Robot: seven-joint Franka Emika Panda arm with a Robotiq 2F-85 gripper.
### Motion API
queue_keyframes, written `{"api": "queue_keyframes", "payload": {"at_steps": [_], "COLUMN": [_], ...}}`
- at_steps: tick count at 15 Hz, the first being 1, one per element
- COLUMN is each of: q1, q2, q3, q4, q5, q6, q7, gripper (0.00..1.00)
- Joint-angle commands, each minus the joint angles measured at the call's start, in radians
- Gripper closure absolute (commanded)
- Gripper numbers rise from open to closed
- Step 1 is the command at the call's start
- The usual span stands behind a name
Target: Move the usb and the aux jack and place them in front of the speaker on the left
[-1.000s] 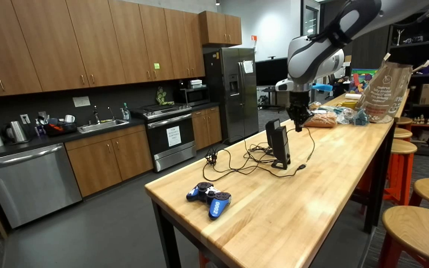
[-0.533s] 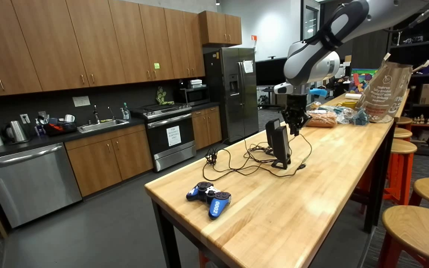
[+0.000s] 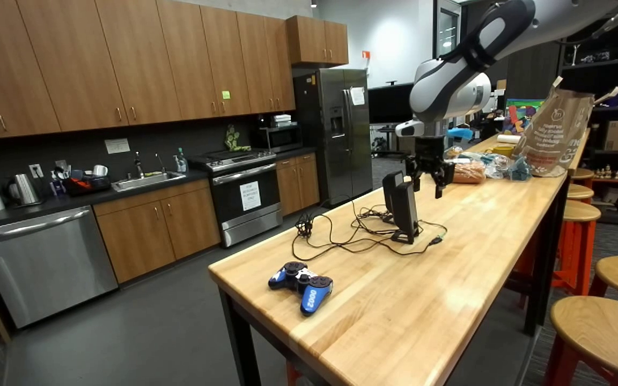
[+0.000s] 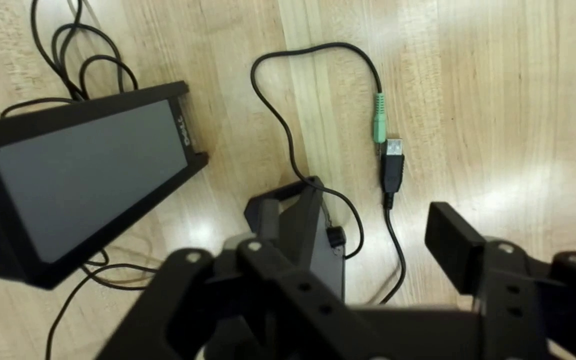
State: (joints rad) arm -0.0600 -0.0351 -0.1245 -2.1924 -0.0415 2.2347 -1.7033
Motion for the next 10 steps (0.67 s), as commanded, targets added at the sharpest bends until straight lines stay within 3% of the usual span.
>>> {"api": "queue_keyframes", "payload": {"at_steps": [1, 10], "q1": [0.003, 0.034], "q2": [-0.081, -0.176], "q3": [0.020, 0.027], "q4": [-0.061, -0.107], "q5": [0.021, 0.081], "q6": [-0.067, -0.267], "q7": [-0.006, -0.027], "gripper": [0.00, 0.00]}}
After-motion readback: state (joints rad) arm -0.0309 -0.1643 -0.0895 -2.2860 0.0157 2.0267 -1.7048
